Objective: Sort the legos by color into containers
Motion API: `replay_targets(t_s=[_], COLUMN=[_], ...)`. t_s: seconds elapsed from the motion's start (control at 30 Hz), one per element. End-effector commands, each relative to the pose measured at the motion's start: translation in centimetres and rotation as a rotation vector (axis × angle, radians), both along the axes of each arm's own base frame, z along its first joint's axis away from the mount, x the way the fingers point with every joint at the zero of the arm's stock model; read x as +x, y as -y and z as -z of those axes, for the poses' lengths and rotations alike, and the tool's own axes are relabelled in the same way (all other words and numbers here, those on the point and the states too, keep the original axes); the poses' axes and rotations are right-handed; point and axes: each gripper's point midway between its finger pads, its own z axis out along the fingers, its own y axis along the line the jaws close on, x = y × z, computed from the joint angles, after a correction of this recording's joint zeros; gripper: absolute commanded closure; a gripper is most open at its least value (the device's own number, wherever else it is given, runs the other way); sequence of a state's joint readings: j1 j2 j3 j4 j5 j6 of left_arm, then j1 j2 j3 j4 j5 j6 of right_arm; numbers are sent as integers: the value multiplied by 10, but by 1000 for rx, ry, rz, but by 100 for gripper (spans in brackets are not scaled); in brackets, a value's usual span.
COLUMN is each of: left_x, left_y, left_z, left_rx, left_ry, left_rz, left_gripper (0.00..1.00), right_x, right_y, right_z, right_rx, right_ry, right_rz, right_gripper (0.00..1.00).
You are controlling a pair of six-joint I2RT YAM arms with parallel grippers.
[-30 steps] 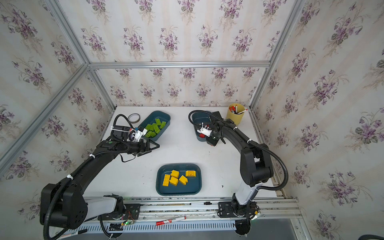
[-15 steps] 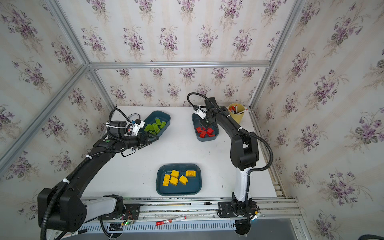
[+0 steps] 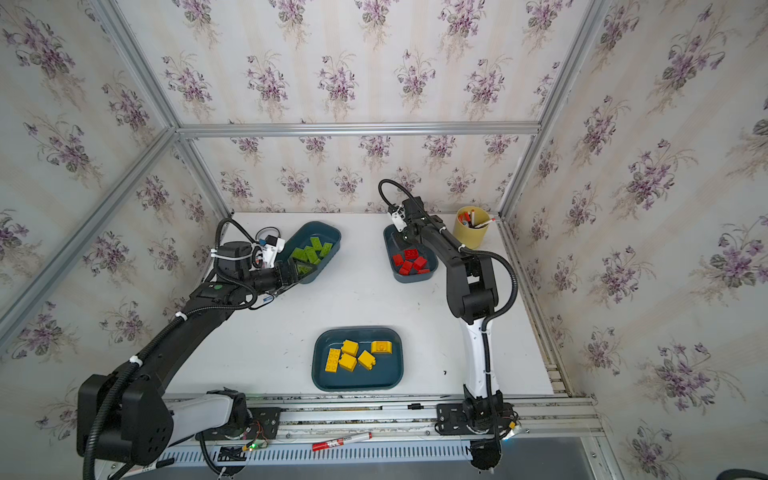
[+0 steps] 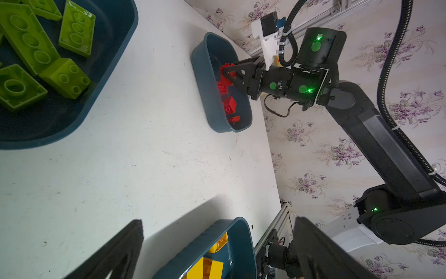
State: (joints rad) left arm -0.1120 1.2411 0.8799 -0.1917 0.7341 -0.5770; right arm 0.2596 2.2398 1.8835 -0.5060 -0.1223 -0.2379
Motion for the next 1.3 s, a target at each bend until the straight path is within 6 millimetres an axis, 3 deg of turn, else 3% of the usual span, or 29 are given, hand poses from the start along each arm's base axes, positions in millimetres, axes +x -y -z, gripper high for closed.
replay_targets(t_s=[0.0,0.13,0.3,0.43,0.6,0.8,0.93,1.07,1.27], left_x=[5,8,14,19,27,35,41,42,41], left_y=[-1,-7,-27,-54,-104,-159,-174,-185,-190], left_z=[-6,-6,-10,-19,-15,2,24,55,68], left_rx=[2,24,96,183,370,580,632,663,651], left_ry=[41,49,73,137,195,260,314,321,408], left_rz=[-6,-22,-61,-131,-290,-470,-544,-599,-666], left_gripper=[1,1,1,1,1,1,1,1,1], right_x=[9,1,-26,-57,-96,-145,-168,-184,-195], right_y=[-1,6,17,34,67,110,140,172,198], right_z=[-13,-29,-60,-83,-100,-91,-76,-47,-25], right_rx=[23,52,136,224,279,205,166,53,3], right_ry=[39,42,52,81,153,311,408,425,468], right_rz=[17,18,11,43,136,280,435,579,731], right_gripper=[48,36,33,31,25,1,1,0,1])
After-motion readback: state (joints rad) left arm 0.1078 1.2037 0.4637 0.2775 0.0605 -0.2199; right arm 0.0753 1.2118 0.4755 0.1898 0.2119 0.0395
